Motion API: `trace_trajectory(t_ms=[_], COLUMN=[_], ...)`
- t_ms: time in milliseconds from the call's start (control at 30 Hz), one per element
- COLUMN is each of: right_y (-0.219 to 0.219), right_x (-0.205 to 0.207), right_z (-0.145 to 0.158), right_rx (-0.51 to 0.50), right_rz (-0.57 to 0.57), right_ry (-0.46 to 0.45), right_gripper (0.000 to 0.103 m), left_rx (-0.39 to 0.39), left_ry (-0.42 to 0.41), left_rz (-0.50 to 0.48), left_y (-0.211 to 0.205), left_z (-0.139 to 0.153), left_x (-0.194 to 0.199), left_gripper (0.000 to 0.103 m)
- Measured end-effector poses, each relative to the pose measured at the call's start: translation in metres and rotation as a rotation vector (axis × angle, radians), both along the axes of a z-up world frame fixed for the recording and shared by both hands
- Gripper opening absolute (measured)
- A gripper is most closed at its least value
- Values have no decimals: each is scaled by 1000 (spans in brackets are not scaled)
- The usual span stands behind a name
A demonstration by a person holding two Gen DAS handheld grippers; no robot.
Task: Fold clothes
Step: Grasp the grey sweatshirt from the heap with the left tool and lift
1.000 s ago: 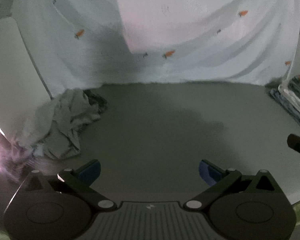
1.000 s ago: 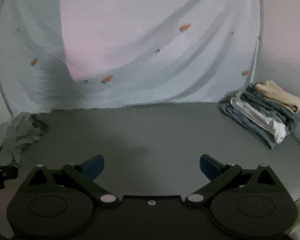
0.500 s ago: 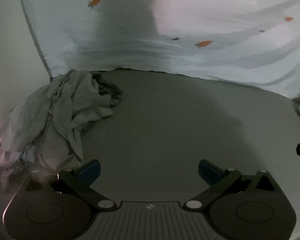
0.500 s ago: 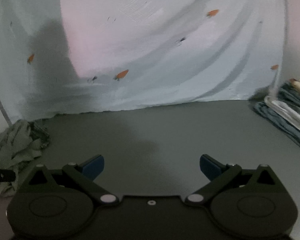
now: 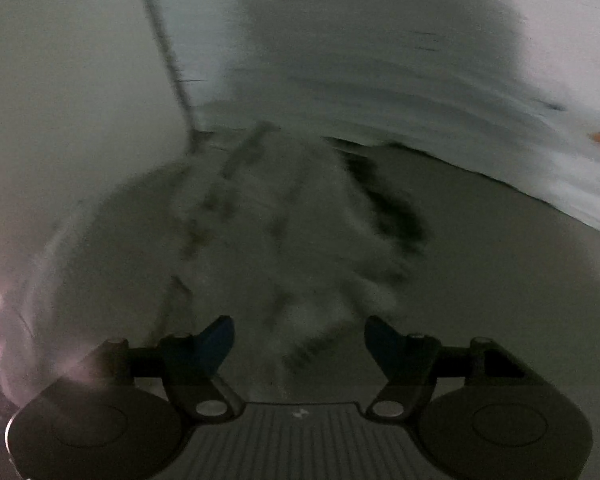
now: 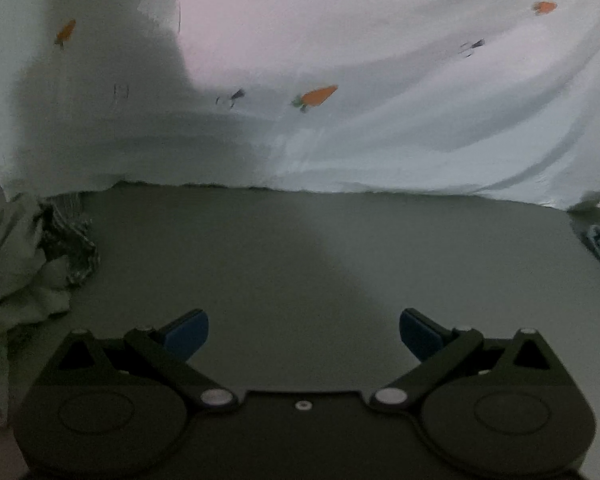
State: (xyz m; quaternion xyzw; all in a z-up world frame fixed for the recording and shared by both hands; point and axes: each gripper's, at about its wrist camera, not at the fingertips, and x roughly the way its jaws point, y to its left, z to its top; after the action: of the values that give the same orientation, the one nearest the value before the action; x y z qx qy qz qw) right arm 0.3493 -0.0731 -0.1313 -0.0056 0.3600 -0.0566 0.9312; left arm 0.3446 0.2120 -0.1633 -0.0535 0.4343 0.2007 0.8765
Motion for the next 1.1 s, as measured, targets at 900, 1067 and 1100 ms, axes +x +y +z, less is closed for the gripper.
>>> trace_trajectory(t_ms=[900, 1067, 1100], right_y=[-9, -54, -67], right_x=[1, -29, -37], right_z=[-5, 3, 4], right_rx=[34, 83, 89], right_rz=[-16, -83, -95], right_ry=[-7, -62, -74], right_gripper=[103, 103, 103], left_rx=[2, -36, -43], left_ry=[-160, -237, -259], left_rz=[-137, -241, -269], left_y=[-27, -83, -100], left_z=[46, 80, 90], left_x=[-2, -18, -22], left_gripper=[5, 0, 0])
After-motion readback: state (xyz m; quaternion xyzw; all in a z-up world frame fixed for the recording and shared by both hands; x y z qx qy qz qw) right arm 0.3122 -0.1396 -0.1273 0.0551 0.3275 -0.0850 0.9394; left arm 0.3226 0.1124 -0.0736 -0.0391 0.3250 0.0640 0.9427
